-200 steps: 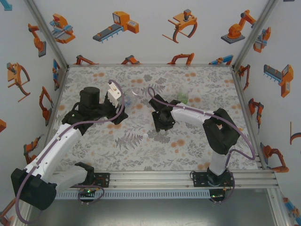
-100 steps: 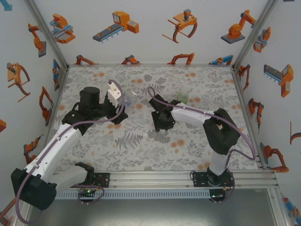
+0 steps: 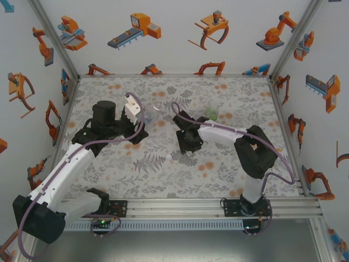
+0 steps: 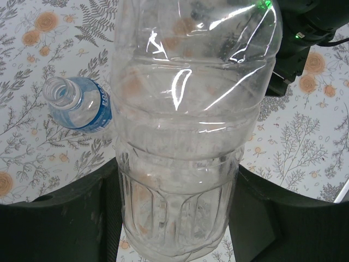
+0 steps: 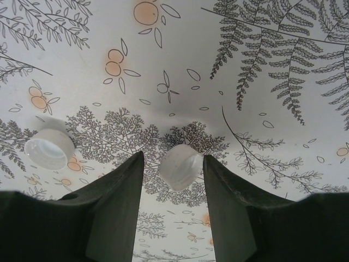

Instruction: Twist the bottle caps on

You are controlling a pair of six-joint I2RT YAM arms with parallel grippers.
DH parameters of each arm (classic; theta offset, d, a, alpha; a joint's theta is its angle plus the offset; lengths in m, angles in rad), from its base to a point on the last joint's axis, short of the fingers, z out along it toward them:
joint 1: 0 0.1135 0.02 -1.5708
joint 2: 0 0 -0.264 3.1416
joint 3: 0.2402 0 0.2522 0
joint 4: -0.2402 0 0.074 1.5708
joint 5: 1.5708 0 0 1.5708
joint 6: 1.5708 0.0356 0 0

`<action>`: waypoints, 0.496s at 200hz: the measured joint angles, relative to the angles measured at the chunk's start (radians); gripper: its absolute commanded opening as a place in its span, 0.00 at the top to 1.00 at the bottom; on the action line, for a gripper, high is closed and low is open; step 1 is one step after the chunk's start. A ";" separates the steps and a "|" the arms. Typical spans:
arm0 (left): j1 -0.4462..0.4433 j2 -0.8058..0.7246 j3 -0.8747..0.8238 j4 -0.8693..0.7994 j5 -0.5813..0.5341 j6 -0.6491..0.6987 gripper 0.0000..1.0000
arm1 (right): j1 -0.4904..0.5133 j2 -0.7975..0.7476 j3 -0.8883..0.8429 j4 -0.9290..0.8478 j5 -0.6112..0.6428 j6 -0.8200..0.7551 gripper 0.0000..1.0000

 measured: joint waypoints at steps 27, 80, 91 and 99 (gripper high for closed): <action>0.000 0.000 0.000 0.000 0.000 0.000 0.97 | 0.000 0.005 -0.006 0.004 0.000 0.000 0.63; 0.000 0.002 0.000 0.001 0.001 0.000 0.97 | -0.004 -0.004 -0.035 0.064 -0.044 0.020 0.85; 0.000 0.005 0.000 0.002 0.004 -0.001 0.97 | -0.012 -0.018 -0.058 0.098 -0.079 0.031 0.85; 0.000 0.008 0.000 0.003 0.009 -0.002 0.97 | -0.023 -0.030 -0.083 0.131 -0.113 0.044 0.85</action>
